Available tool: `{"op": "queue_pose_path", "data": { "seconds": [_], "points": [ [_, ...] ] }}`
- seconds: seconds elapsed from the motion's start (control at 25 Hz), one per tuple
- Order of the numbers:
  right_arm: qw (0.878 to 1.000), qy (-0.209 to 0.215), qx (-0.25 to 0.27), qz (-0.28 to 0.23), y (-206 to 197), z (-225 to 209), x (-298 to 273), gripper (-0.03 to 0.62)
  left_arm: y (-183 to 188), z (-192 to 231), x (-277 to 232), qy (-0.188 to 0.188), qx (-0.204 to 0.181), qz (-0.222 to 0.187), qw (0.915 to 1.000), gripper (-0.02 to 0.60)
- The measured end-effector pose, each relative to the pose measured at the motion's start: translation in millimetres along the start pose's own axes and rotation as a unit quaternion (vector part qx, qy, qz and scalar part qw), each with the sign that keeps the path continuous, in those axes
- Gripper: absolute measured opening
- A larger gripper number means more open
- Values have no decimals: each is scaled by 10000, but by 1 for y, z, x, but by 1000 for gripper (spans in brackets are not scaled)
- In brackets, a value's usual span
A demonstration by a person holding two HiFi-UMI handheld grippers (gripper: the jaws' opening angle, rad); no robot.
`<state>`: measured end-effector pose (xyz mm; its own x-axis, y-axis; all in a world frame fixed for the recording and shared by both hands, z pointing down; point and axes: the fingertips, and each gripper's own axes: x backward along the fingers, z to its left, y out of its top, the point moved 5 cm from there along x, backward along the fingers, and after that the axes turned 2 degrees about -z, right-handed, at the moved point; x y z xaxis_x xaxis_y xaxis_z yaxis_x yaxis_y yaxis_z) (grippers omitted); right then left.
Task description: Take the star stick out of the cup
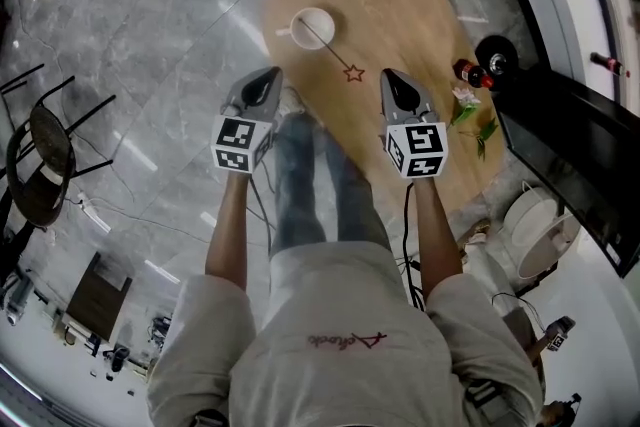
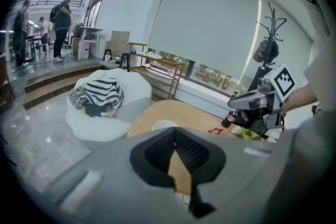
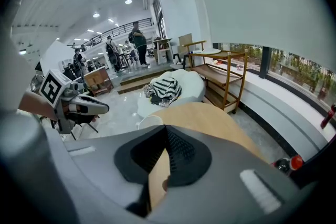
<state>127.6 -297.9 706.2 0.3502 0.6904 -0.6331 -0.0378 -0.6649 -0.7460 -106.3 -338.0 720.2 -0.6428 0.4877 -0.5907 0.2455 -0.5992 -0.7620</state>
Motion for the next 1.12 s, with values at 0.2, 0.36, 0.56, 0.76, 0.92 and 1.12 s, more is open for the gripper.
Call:
{"op": "queue_pose_path", "data": {
  "seconds": [0.2,0.36,0.56,0.76,0.92,1.12],
  "points": [
    [10000,25,8,73,-12,-5,-9,2,-10,1,-19,-102,-112,7,9999,2],
    [9999,13,17,116,-20,-11,-13,2,-16,-3,-36,-373,-443,29,9983,2],
    [9998,14,1,217,-30,-13,-13,2,-23,-11,-50,-610,-1292,131,9897,2],
    [9996,8,-15,283,-38,-15,-12,2,-35,-19,-63,-751,-2272,395,9702,2],
    [9995,-19,-35,326,-44,-18,-13,2,-37,-25,-75,-924,-2900,527,9511,2],
    [9993,-71,-100,359,-54,-22,-13,2,-40,-33,-93,-1105,-3324,564,9349,2]
  ]
}}
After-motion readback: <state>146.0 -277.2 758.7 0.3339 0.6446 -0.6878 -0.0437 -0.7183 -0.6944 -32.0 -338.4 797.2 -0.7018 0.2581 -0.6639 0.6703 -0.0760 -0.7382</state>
